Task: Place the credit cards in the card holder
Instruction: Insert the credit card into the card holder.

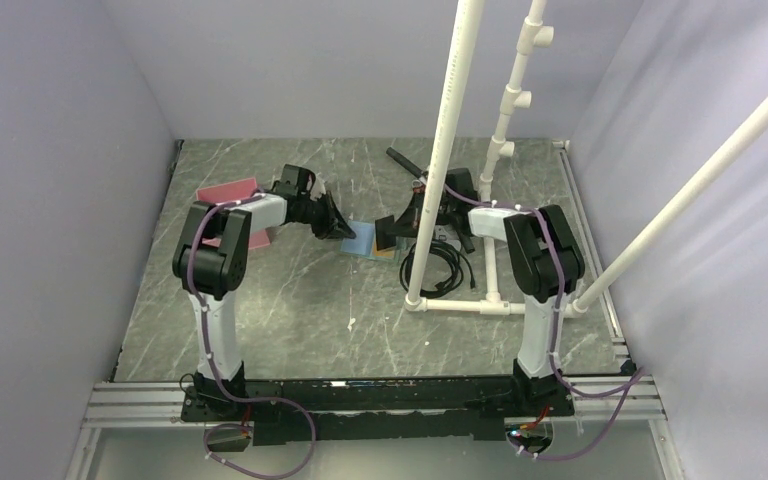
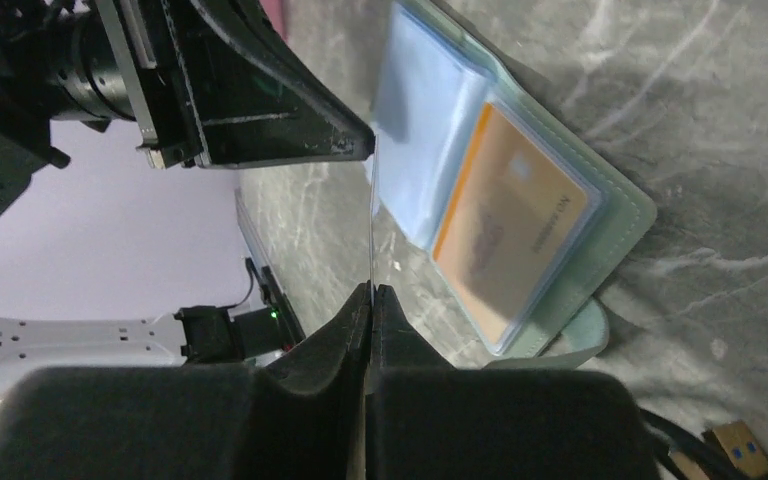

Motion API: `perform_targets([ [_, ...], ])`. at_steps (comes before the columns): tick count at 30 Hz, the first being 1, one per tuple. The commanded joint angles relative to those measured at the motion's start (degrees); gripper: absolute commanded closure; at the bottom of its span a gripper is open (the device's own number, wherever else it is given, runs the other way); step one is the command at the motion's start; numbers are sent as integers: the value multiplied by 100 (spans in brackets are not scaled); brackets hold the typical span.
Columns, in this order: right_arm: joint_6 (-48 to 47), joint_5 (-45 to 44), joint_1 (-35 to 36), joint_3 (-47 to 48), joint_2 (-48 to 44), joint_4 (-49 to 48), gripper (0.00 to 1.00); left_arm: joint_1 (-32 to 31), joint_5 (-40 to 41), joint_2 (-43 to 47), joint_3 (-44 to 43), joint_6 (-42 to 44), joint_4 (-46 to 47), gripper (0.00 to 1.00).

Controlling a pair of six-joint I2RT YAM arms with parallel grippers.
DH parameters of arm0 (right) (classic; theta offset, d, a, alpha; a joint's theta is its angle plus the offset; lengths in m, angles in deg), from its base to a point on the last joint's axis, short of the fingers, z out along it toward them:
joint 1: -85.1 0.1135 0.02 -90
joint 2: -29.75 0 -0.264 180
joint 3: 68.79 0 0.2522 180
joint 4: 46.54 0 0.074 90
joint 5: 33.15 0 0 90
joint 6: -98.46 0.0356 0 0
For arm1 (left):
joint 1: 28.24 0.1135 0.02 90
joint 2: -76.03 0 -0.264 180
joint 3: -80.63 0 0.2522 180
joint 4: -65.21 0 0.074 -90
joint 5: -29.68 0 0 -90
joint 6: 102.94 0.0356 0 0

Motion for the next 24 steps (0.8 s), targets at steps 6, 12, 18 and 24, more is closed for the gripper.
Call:
perform_targets([
  [6,-197,255,120,370,504,318,100,-20,642,-411,-370,412,-646,100],
  [12,-80,281,131,335,690,157,100,-20,852,-359,-104,396,-640,100],
  [18,-7,318,162,464,889,85,100,-20,866,-358,20,365,-596,100],
  [24,157,245,173,645,1095,-1,100,-20,891,-398,15,381,-649,100],
])
